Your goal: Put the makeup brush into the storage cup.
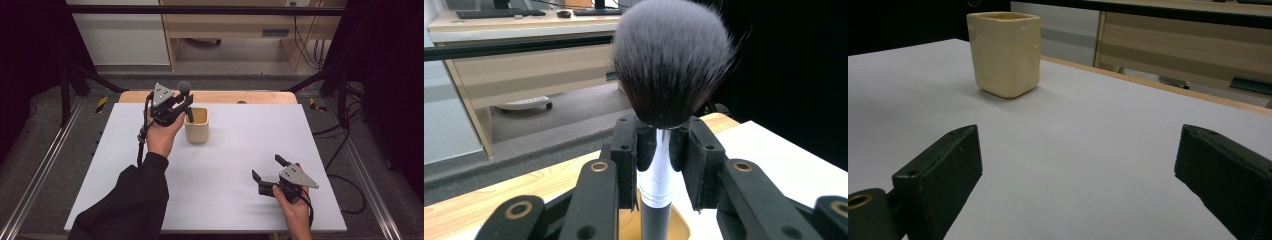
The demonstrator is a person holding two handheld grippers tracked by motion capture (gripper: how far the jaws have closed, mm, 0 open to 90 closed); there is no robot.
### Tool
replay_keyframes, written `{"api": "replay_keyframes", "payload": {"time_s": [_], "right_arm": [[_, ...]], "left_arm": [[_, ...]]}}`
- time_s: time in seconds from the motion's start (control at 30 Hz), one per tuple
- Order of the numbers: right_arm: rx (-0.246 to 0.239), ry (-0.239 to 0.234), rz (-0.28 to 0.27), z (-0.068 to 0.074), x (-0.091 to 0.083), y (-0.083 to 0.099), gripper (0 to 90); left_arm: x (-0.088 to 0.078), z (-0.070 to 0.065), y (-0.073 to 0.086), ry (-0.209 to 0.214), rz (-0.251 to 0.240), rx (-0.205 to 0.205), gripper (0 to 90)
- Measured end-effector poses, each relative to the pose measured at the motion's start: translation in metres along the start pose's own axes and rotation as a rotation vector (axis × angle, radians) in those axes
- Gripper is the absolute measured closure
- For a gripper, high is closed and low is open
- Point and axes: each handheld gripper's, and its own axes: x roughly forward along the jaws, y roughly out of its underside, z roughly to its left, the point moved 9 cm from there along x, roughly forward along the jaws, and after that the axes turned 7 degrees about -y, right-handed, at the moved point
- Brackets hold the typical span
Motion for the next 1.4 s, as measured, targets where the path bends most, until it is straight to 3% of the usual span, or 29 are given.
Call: {"api": "replay_keyframes", "payload": {"time_s": [1.1,1.4], "right_arm": [[0.007,0.003,-0.002,-0.002,-0.001,0.002,5.5],[0.003,0.006,-0.001,-0.003,-0.002,0.002,5.5]], "left_arm": [[0.018,0.003,0.007,-0.025,-0.016,-0.004,70.0],[0.025,-0.002,0.015,-0.022,0.006,0.029,69.9]]}}
